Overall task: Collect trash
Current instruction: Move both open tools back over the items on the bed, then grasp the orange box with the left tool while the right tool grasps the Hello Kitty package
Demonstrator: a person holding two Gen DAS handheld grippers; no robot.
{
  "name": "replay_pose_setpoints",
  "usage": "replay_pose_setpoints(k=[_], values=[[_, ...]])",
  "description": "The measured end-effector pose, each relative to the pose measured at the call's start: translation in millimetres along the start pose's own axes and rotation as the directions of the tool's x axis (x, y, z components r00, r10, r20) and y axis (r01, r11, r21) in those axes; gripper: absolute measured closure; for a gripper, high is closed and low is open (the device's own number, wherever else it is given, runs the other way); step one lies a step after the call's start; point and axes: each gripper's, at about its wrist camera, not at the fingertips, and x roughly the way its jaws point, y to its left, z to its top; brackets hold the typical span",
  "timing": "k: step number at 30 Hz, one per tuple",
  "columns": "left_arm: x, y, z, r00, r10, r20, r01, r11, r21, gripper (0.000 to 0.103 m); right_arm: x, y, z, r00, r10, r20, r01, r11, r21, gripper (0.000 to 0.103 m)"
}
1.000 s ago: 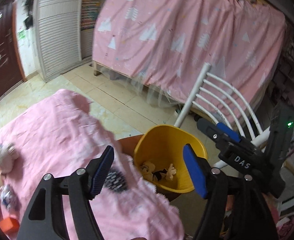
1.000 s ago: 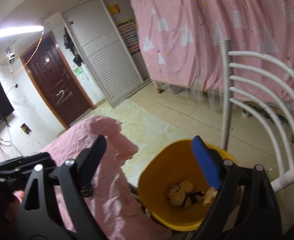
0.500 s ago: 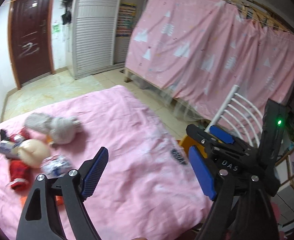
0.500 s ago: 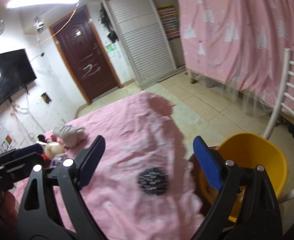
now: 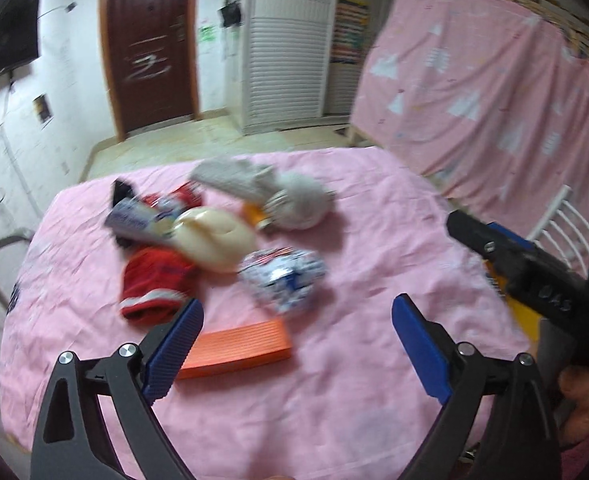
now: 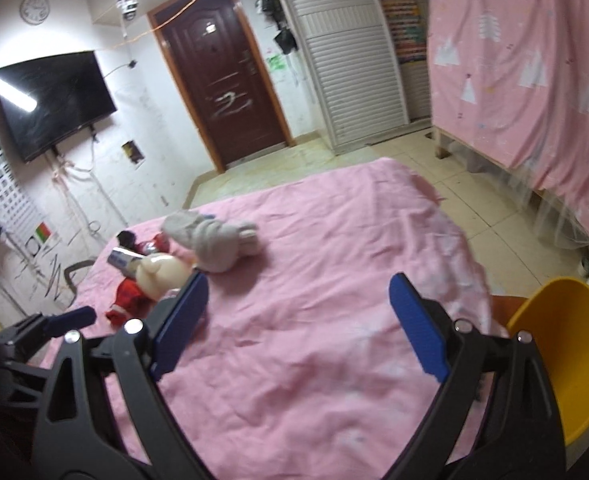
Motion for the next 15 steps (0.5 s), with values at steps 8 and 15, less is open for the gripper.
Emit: replay_pose_setpoints(k=[8, 15], values=[[18, 31, -15, 0.998, 0.032, -0.050, -0.036, 0.996, -0.078, 0.017, 22, 34, -1, 0.995, 0.079, -0.060, -0.082, 0.996, -0.041, 0.015], [25, 40, -21, 0.997, 0.049, -0.053, -0.055, 0.992, -0.114, 0.015, 43, 56, -7, 0.988, 0.103, -0.118, -0.114, 0.989, -0.097, 0.015]])
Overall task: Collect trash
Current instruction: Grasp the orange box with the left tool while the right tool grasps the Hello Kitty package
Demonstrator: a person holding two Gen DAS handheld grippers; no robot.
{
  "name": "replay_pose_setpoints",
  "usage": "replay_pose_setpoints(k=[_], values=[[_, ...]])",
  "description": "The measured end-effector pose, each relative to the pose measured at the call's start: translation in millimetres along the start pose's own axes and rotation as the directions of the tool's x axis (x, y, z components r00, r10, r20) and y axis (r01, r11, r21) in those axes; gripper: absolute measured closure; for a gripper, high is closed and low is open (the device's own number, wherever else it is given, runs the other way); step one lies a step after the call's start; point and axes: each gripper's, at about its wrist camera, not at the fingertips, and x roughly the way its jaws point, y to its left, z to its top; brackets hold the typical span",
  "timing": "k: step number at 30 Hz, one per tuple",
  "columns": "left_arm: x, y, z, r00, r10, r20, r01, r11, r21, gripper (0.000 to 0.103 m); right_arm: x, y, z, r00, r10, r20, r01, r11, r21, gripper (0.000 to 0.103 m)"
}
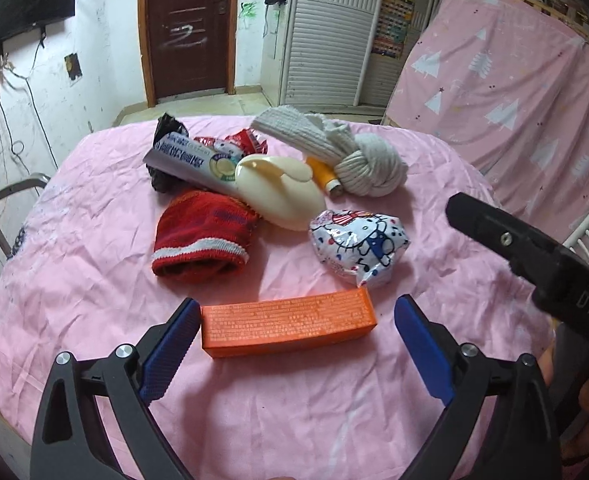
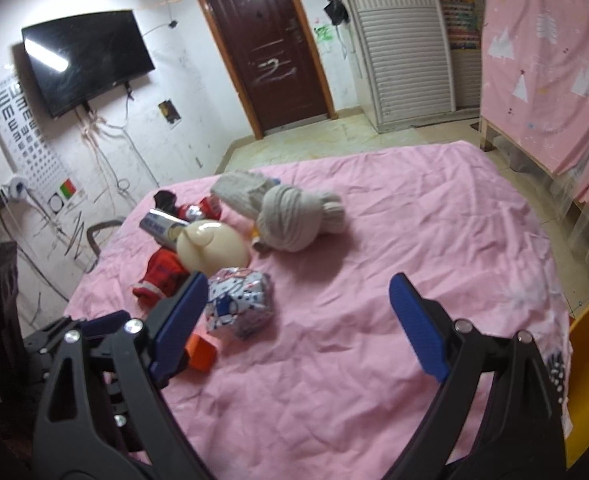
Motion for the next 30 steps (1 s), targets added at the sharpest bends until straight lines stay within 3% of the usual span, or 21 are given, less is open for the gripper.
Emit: replay_pose_setpoints(k=[16, 23, 25, 29, 30], values=[[16, 0, -3, 1.000, -0.013, -0.006, 0.013, 1.000, -0.001, 0.015, 45, 32, -3, 0.995, 0.025, -0.102, -0.033, 0.996, -0.080, 0.015], [7, -2, -7, 0.996, -0.083, 0.043, 0.082, 0.996, 0.026, 0.040, 59, 40, -3, 0.990, 0.022, -0.138, -0.036, 0.995, -0.096, 0.015], [3, 2, -7, 0.993, -0.102, 0.051, 0.101, 0.995, 0.025, 0.043, 63, 41, -3, 0.988, 0.031, -0.153, -0.045, 0.995, -0.089, 0.020], [3, 5, -7, 0.991, -0.123, 0.048, 0.122, 0.992, 0.018, 0.044, 71, 41, -6, 0.982, 0.053, -0.182, -0.068, 0.995, -0.079, 0.057], [3, 6, -7, 0.991, -0.127, 0.045, 0.126, 0.992, 0.016, 0.044, 71, 42, -6, 0.981, 0.057, -0.183, -0.073, 0.994, -0.082, 0.059]])
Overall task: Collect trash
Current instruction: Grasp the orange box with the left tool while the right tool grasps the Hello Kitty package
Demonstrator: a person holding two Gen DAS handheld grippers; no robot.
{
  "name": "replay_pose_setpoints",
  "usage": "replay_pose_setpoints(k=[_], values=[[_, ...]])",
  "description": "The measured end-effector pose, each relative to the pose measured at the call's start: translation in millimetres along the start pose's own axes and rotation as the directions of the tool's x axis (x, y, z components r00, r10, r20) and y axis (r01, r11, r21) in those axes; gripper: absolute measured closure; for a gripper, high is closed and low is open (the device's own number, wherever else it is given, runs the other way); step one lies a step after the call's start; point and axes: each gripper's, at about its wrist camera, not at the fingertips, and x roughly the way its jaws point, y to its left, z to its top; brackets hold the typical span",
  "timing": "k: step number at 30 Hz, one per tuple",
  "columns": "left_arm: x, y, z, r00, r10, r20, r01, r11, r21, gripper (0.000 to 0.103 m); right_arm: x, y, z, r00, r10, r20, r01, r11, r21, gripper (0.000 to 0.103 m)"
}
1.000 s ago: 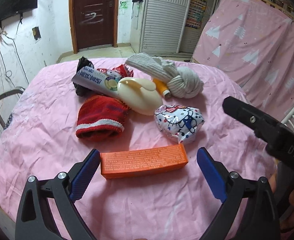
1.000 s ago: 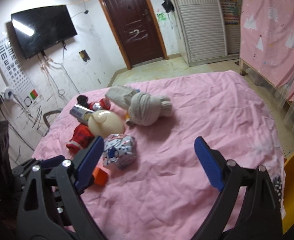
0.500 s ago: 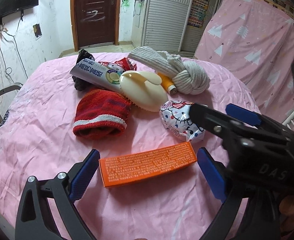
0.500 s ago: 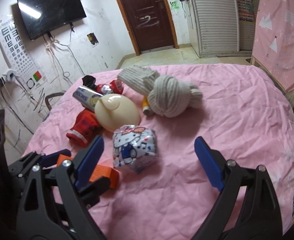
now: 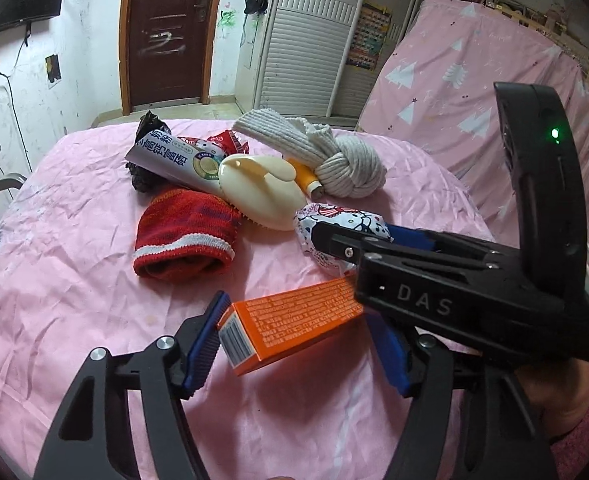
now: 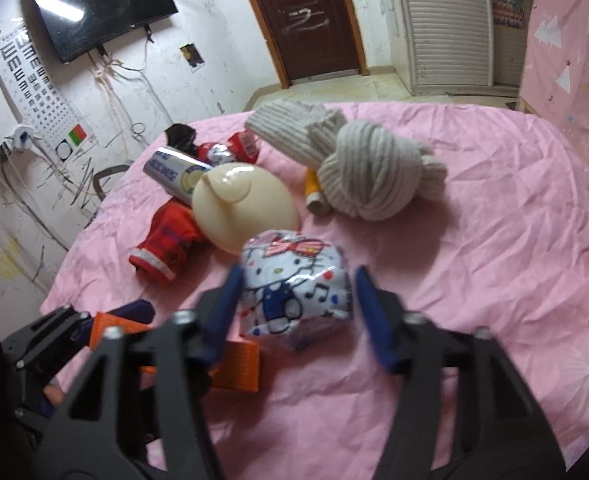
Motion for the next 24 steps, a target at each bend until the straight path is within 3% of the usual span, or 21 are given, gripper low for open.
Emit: replay_pose_setpoints(k=[6, 18, 24], values=[[10, 7, 0, 0.999, 0.006, -0.050, -0.006, 1.000, -0.016, 0.026, -13, -8, 1, 0.998, -0.014, 0.058, 0.012, 0.999, 0.037, 0.060], [25, -14, 1, 0.997, 0.061, -0.045, -0.059, 0.997, 0.043, 0.024, -32, -29, -6, 0.995, -0.003, 0.096, -0.006, 0.996, 0.090, 0.060], [31, -27, 4, 0.995, 0.085, -0.058, -0.078, 0.989, 0.125, 0.028, -38, -37, -11, 0.995, 0.001, 0.103, -0.012, 0.994, 0.105, 0.060]])
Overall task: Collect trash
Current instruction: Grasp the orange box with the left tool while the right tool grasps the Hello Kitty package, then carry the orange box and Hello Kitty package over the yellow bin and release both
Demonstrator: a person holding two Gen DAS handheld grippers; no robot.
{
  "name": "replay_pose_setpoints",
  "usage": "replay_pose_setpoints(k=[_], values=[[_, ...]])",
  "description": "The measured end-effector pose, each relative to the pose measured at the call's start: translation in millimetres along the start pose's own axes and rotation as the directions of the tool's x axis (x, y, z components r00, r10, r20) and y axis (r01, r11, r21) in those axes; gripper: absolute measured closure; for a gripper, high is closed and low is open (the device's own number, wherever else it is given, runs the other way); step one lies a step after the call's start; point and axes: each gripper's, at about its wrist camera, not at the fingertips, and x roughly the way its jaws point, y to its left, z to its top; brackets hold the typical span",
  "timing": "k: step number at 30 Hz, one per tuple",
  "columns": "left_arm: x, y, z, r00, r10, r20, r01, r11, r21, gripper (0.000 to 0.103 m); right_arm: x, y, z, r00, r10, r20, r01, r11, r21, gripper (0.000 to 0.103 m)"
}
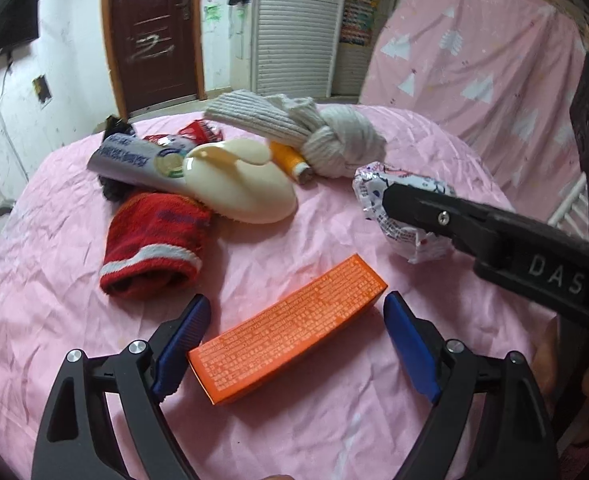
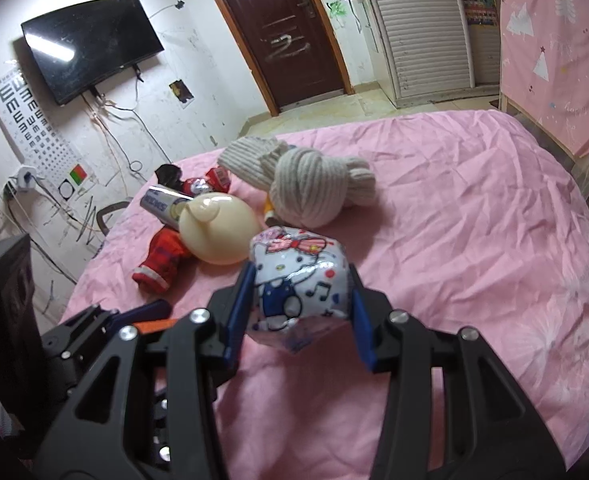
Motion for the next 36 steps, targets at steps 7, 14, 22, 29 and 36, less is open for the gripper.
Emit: replay_pose_setpoints(k=[7, 14, 22, 29, 36], values=[[-5, 4, 2, 0.999, 0.048, 0.005, -0.048, 0.998, 0.035, 0.089, -9, -12, -4, 1.000, -0.002, 0.016, 0.001, 1.000, 0.028, 0.060], [-13, 8, 0, 1.000, 0.023, 0.017, -0.023, 1.000, 0.013, 0.090, -22, -16, -7, 0.999, -0.007, 0.049, 0.005, 1.000, 0.031, 0.060], [-41, -9, 9, 0.998, 0.002, 0.067, -0.005, 0.999, 0.046, 0.090, -49, -34, -6, 0.994, -0.014, 0.113, 0.006, 0.998, 0.067, 0.060], [-53, -48, 23, 0.994, -0.037, 0.099, 0.026, 0.994, 0.107, 0.090, -86, -68, -8, 0.981, -0.059, 0.185, 0.036, 0.991, 0.127, 0.060], [-53, -99, 30, 0.990, -0.102, 0.096, 0.084, 0.980, 0.182, 0.090, -123, -109, -15, 0.963, -0.127, 0.240, 0.079, 0.977, 0.199, 0.060]])
